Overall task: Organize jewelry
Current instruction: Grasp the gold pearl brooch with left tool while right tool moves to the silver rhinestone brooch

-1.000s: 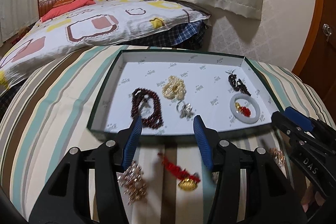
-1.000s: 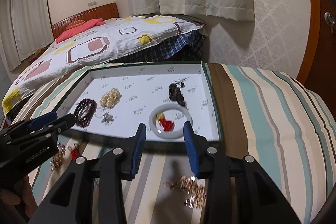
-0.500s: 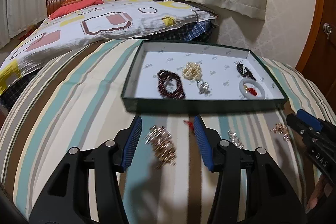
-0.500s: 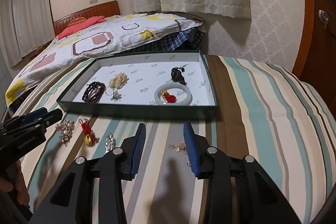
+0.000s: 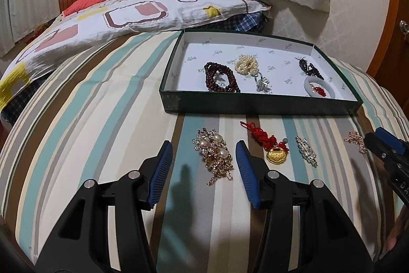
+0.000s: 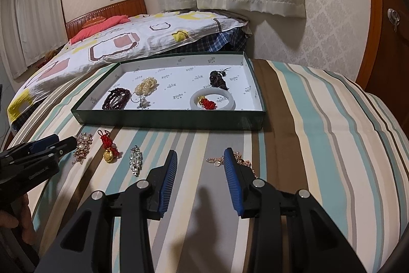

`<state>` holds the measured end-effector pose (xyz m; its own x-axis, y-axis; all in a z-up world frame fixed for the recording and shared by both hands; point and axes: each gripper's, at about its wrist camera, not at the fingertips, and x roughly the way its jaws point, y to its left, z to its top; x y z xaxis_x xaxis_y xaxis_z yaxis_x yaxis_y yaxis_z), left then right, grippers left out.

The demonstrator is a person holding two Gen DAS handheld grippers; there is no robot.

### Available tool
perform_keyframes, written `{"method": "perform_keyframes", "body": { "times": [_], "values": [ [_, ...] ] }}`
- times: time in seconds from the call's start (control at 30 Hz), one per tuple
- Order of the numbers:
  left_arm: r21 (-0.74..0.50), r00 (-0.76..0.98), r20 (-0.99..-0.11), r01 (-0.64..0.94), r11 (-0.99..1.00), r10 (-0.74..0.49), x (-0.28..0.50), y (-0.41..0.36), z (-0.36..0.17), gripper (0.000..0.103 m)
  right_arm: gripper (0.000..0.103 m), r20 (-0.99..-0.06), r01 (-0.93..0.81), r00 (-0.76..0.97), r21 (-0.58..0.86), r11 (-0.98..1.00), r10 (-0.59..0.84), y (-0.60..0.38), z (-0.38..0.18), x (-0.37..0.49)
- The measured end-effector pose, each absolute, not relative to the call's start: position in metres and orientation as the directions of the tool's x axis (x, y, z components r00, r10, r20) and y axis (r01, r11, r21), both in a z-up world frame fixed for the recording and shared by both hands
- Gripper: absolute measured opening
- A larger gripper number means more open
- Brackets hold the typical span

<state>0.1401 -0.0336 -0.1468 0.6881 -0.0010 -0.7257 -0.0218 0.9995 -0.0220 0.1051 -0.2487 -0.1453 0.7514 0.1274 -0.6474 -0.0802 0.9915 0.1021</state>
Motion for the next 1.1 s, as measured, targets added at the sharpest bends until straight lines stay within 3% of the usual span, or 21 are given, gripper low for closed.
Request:
{"method": "perform_keyframes", "body": {
  "times": [0.47, 0.53, 0.63, 1.1],
  "values": [
    [-0.045, 0.617, -0.787, -0.009, 0.999, -0.03, 0.17, -0.028, -0.166, 0.05, 0.039, -0.664, -0.088, 0.735, 0.11, 0.99, 0.14, -0.246, -0.152, 0.111],
    [-0.048, 0.618, -0.785, -0.004, 0.999, -0.036, 0.17, -0.027, -0.167, 0.047, 0.039, -0.665, -0.089, 0.734, 0.112, 0.99, 0.141, -0.246, -0.153, 0.112],
    [-0.058, 0.621, -0.782, 0.0, 0.998, -0.045, 0.168, -0.025, -0.166, 0.032, 0.039, -0.666, -0.089, 0.732, 0.114, 0.99, 0.142, -0.246, -0.153, 0.112],
    [-0.069, 0.643, -0.764, -0.002, 0.998, -0.051, 0.156, -0.017, -0.159, 0.03, 0.039, -0.67, -0.122, 0.721, 0.128, 0.984, 0.176, -0.232, -0.155, 0.114]
  ]
}}
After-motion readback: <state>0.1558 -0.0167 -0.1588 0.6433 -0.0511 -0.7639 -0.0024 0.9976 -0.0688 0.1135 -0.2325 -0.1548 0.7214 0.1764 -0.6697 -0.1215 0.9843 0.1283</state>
